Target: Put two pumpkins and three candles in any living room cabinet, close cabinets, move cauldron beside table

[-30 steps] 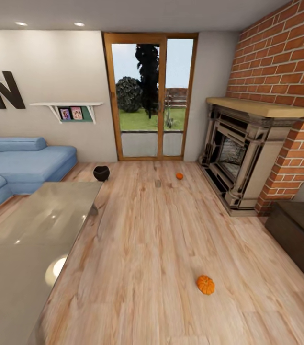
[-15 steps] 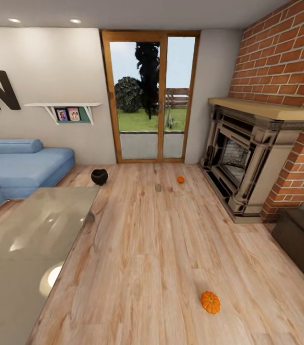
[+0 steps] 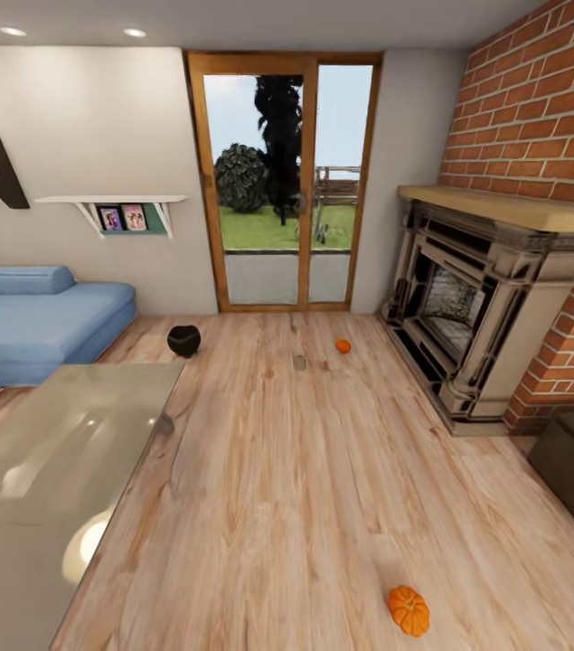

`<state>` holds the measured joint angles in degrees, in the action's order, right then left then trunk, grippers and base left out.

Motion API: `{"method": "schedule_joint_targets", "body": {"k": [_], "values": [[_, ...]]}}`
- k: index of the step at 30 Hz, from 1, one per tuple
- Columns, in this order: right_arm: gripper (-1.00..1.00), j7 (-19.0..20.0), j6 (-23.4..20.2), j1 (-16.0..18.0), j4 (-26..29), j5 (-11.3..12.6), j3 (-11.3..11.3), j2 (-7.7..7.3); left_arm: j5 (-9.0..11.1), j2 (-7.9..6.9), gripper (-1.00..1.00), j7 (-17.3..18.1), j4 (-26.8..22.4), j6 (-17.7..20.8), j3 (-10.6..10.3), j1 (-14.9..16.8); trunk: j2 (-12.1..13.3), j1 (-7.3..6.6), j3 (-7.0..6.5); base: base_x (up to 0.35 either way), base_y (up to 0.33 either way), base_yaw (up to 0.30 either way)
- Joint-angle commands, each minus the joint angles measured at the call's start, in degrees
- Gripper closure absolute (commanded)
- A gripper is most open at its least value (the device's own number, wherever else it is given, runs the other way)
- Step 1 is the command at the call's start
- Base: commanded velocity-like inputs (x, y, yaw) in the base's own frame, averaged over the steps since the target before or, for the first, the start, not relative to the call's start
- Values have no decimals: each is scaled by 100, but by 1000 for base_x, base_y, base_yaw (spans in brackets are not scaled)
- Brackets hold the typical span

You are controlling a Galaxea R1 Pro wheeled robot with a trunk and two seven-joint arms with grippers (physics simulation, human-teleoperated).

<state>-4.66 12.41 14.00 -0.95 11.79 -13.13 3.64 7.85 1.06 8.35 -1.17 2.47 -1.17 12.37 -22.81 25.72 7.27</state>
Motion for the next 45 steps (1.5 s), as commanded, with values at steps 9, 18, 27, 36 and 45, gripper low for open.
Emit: {"method": "schedule_joint_targets", "body": {"k": [9,18,27,36,45], "values": [[-100,-17,24,6,-9,60,-49,-122,58,-1,-100,17,-6,26,-14,3,-11,6,11,327,160,0],[-100,-17,24,6,-11,60,-49,-136,58,-8,-100,17,-6,26,-14,3,-11,6,11,322,181,0],[-100,-17,24,6,-11,61,-49,-133,58,-10,-100,17,-6,26,-14,3,-11,6,11,322,182,0],[-100,-17,24,6,-11,60,-49,-135,58,-2,-100,17,-6,26,-14,3,-11,6,11,325,122,0],[-100,-17,24,6,-11,62,-49,-135,58,-1,-100,17,-4,26,-14,3,-11,6,11,332,9,0]]}}
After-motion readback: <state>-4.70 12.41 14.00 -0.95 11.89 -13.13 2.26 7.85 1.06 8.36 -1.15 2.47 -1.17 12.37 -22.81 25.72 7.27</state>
